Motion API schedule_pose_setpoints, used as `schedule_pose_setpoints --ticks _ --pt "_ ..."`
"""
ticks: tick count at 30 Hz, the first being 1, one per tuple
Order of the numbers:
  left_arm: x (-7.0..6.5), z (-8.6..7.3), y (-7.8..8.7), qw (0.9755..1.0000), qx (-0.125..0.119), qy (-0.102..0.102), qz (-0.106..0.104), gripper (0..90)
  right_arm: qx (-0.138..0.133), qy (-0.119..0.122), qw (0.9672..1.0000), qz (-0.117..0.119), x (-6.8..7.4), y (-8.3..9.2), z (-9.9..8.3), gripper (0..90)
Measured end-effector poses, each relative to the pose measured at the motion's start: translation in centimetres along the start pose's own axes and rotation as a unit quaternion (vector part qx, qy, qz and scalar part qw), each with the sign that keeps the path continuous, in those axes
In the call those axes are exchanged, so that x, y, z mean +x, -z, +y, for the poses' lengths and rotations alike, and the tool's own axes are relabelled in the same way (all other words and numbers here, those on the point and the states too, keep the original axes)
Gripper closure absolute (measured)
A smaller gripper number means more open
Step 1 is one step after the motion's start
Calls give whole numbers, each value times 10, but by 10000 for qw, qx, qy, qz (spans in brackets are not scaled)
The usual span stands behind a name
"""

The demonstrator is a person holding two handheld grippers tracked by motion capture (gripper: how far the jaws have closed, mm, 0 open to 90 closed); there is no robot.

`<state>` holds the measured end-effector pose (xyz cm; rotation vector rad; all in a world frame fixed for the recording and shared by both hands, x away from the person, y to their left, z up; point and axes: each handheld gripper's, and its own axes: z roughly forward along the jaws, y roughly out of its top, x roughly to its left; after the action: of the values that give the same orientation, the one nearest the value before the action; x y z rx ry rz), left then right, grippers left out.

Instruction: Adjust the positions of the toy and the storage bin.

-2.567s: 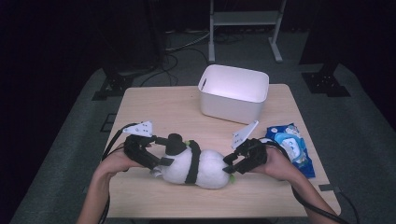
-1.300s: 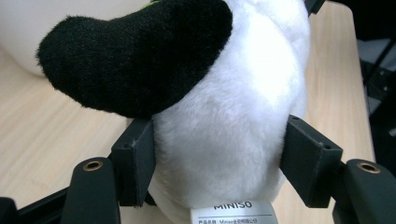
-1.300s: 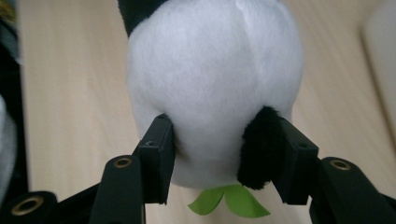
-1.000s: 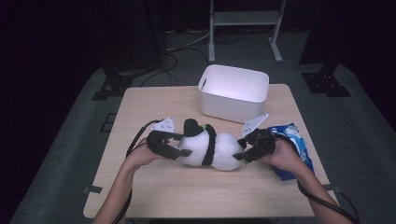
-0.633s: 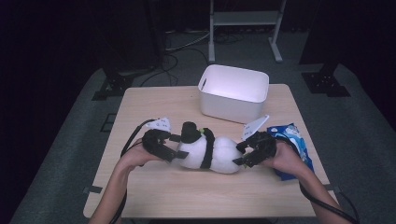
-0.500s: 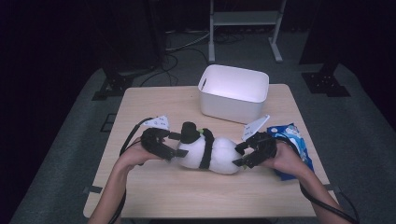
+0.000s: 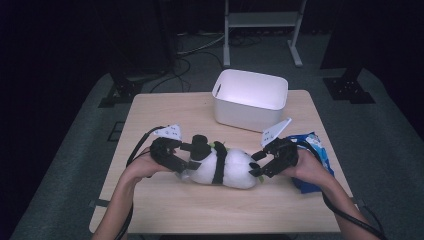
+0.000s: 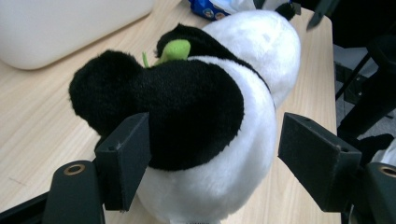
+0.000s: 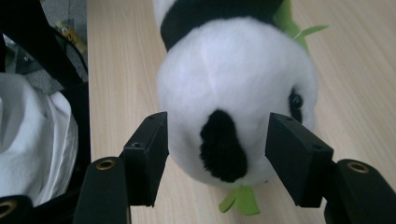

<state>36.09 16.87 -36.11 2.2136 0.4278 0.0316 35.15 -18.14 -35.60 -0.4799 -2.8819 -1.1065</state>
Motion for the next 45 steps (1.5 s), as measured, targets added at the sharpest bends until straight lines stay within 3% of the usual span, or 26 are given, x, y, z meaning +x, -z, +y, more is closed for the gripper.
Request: schedule_pose_setpoints --ticks 8,14,20,23,30,33,45 --pt "-5 -4 2 9999 58 -33 -93 246 -300 11 9995 -89 -6 0 17 521" --pt "-7 -2 7 9998 121 -97 -112 246 -77 109 9999 31 -3 -15 28 604" --pt "-8 5 13 9999 -14 -100 64 240 19 185 9993 309 5 -21 28 605" --pt "-9 9 11 9998 14 -98 194 186 77 227 9986 465 9 -22 27 604" --pt "-6 12 6 9998 87 -40 200 165 79 246 9988 426 11 -20 27 562" --pt "-4 14 4 9996 90 -8 260 158 -38 203 9990 396 9 -16 28 561" --pt "-6 15 6 9995 52 -79 312 142 -124 150 9995 258 7 -15 32 544"
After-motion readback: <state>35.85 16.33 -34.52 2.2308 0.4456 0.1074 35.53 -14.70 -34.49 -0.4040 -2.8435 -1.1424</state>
